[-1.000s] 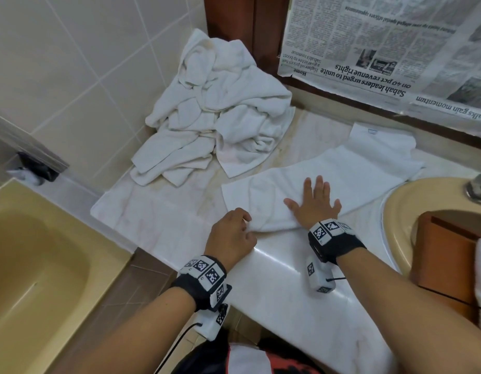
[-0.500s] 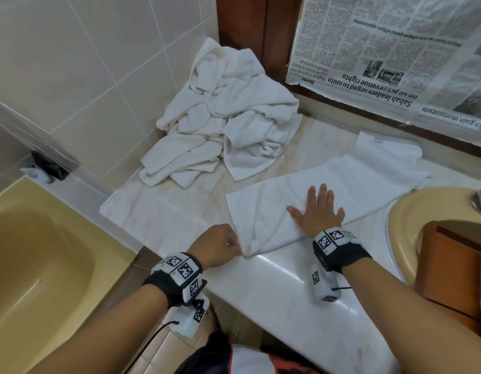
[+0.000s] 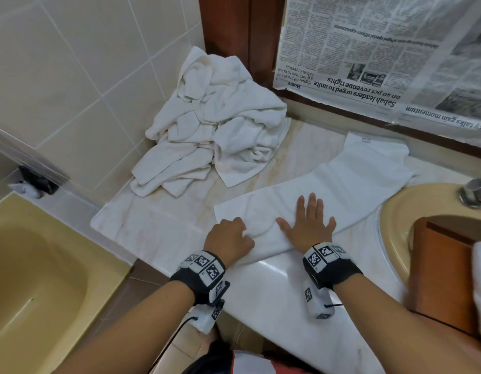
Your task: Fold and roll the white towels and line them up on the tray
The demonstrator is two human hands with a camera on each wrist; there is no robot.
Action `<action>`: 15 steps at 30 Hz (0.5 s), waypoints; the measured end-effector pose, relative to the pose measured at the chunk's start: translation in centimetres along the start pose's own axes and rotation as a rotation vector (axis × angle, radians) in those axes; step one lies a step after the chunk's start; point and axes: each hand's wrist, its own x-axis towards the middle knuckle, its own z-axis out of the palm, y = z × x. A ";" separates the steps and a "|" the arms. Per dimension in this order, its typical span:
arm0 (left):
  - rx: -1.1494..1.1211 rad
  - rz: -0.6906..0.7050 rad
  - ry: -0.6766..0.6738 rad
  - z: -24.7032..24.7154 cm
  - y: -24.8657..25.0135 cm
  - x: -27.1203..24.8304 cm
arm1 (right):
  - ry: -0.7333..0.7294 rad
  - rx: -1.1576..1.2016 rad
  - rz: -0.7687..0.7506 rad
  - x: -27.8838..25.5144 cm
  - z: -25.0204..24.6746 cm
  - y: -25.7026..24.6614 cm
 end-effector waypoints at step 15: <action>-0.434 -0.318 0.089 -3.4 -2.6 3.2 | 0.016 -0.029 -0.073 -1.6 0.5 -0.1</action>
